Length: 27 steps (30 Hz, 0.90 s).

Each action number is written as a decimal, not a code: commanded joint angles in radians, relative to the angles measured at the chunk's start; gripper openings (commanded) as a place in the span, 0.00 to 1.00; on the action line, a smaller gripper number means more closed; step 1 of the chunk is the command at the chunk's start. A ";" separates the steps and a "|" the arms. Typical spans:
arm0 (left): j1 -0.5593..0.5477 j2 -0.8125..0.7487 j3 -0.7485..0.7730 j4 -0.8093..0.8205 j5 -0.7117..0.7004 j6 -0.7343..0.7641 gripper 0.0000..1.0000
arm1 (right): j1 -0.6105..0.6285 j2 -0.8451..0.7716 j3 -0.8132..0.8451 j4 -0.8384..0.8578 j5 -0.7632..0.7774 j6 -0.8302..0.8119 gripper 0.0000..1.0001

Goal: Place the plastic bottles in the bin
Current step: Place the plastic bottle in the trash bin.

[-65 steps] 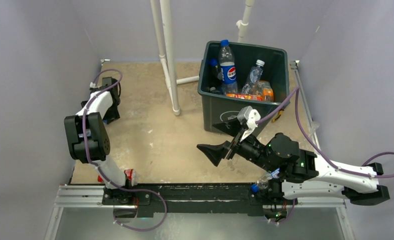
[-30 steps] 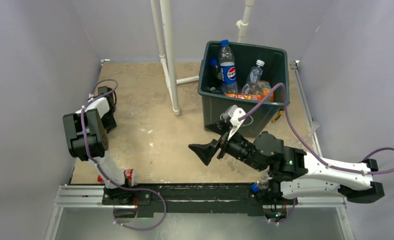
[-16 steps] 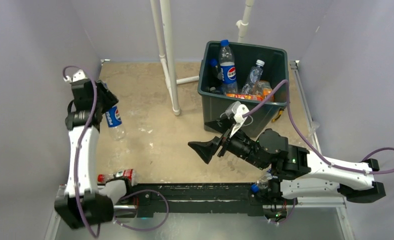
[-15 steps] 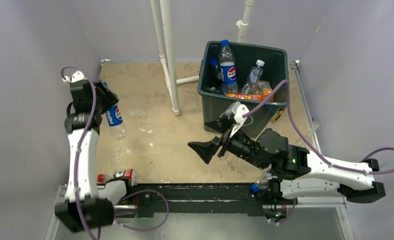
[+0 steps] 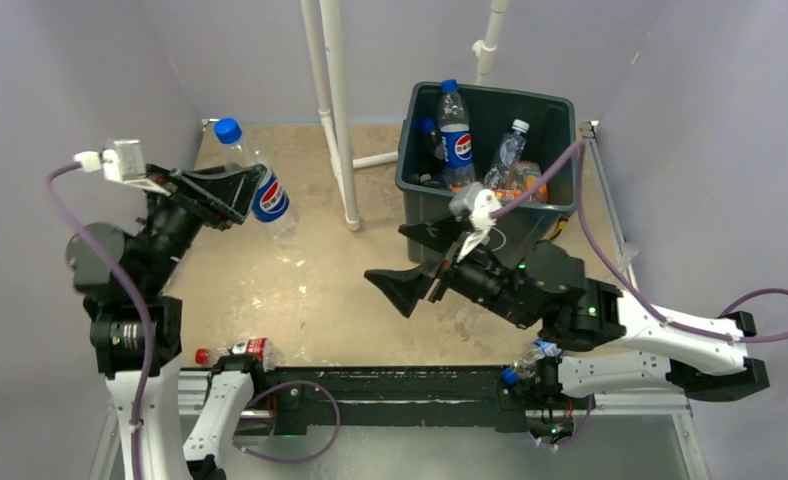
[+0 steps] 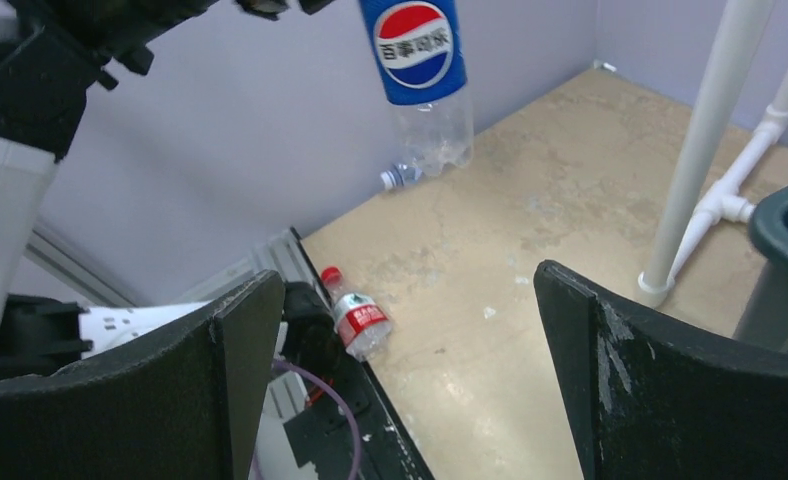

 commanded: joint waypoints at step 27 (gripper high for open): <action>0.117 0.369 0.253 1.041 0.319 -0.552 0.00 | 0.005 -0.205 0.046 0.179 0.031 -0.210 0.99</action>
